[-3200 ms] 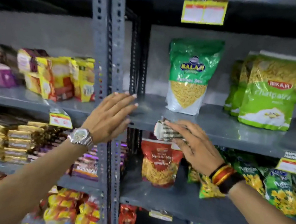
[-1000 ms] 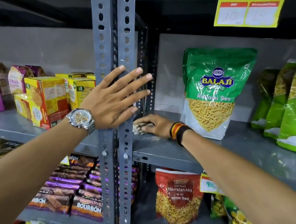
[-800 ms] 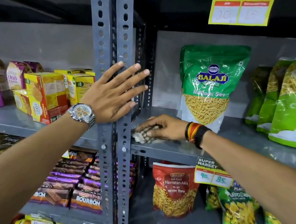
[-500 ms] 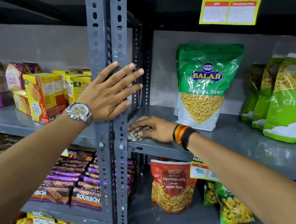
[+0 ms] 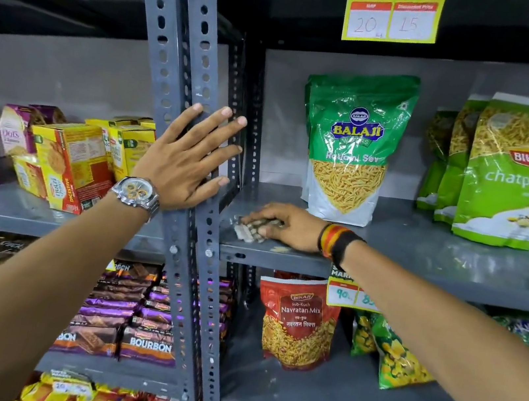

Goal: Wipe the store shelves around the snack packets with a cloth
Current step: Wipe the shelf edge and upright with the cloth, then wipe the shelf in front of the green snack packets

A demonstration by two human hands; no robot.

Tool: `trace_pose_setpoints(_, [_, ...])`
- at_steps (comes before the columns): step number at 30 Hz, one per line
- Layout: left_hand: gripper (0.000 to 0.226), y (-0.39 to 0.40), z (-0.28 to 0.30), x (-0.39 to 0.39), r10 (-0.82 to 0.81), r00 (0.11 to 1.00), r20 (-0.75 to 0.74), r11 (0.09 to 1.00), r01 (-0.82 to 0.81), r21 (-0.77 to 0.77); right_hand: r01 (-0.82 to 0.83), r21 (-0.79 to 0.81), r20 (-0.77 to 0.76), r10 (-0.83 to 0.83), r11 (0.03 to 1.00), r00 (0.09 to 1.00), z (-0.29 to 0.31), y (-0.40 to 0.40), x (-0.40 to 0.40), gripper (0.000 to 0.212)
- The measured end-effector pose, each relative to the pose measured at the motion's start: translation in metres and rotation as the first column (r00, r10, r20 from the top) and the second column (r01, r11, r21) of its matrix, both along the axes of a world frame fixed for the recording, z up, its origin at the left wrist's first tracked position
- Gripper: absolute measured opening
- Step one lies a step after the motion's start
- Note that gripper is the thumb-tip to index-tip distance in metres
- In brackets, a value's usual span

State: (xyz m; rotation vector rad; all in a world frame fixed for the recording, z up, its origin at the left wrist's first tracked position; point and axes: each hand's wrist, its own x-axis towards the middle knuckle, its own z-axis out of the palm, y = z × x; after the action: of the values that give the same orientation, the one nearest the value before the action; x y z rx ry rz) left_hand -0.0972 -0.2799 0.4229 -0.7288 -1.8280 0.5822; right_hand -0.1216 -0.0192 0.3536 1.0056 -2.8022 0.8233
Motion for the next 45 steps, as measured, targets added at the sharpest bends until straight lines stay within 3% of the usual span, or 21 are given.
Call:
trace_pose_setpoints(4, [0.059, 0.003, -0.004, -0.001, -0.01, 1.0, -0.008, 0.999, 0.01, 0.039, -0.129, -0.048, 0.11, 0.133, 0.991, 0.985, 0.011, 0.035, 0.034, 0.035])
trace_pose_setpoints(7, [0.058, 0.003, -0.004, -0.002, -0.004, 1.0, -0.012, 0.999, 0.004, 0.041, -0.009, -0.128, 0.085, 0.02, 0.992, 0.996, 0.023, 0.041, 0.021, 0.036])
trace_pose_setpoints(12, [0.059, 0.002, -0.004, 0.0, -0.025, 1.0, -0.001, 0.999, 0.025, 0.036, 0.14, 0.021, -0.037, -0.139, 0.99, 0.99, 0.002, 0.035, 0.013, 0.035])
trace_pose_setpoints(18, [0.057, 0.003, -0.006, -0.002, -0.025, 0.999, -0.02, 0.999, 0.026, 0.043, -0.028, -0.061, 0.051, 0.031, 0.998, 0.998, 0.012, 0.075, 0.066, 0.034])
trace_pose_setpoints(21, [0.058, 0.004, -0.005, -0.001, -0.025, 1.0, -0.009, 0.999, 0.025, 0.041, 0.089, -0.15, 0.013, -0.088, 0.985, 0.996, 0.019, 0.079, 0.046, 0.035])
trace_pose_setpoints(25, [0.059, 0.003, -0.005, 0.002, -0.019, 1.0, 0.001, 0.999, 0.019, 0.042, 0.3, 0.044, -0.11, -0.294, 0.953, 0.95, 0.004, 0.074, 0.035, 0.035])
trace_pose_setpoints(31, [0.059, 0.003, -0.007, -0.001, -0.019, 1.0, -0.011, 0.999, 0.02, 0.042, 0.075, -0.059, 0.057, -0.071, 0.995, 0.996, 0.014, 0.084, 0.072, 0.033])
trace_pose_setpoints(34, [0.061, 0.004, -0.005, 0.002, -0.004, 1.0, 0.012, 0.999, 0.004, 0.037, 0.19, -0.199, 0.034, -0.187, 0.961, 0.982, 0.019, 0.071, 0.043, 0.035])
trace_pose_setpoints(38, [0.062, 0.003, -0.004, 0.004, -0.005, 0.999, 0.043, 1.0, 0.004, 0.03, 0.341, -0.05, -0.069, -0.344, 0.939, 0.936, -0.001, 0.051, 0.024, 0.036])
trace_pose_setpoints(40, [0.063, 0.003, -0.004, 0.006, -0.006, 0.999, 0.054, 1.0, 0.005, 0.024, 0.285, -0.019, -0.096, -0.286, 0.958, 0.954, -0.003, 0.053, 0.041, 0.036])
trace_pose_setpoints(43, [0.061, 0.005, -0.004, 0.009, 0.008, 0.997, 0.08, 0.999, -0.012, 0.05, 0.075, -0.016, 0.028, -0.075, 0.997, 0.997, 0.003, 0.07, 0.077, 0.034])
trace_pose_setpoints(45, [0.061, 0.013, -0.013, 0.012, -0.015, 0.993, 0.121, 0.995, 0.003, 0.1, 0.094, -0.045, 0.065, -0.091, 0.995, 0.994, 0.014, 0.09, 0.084, 0.033])
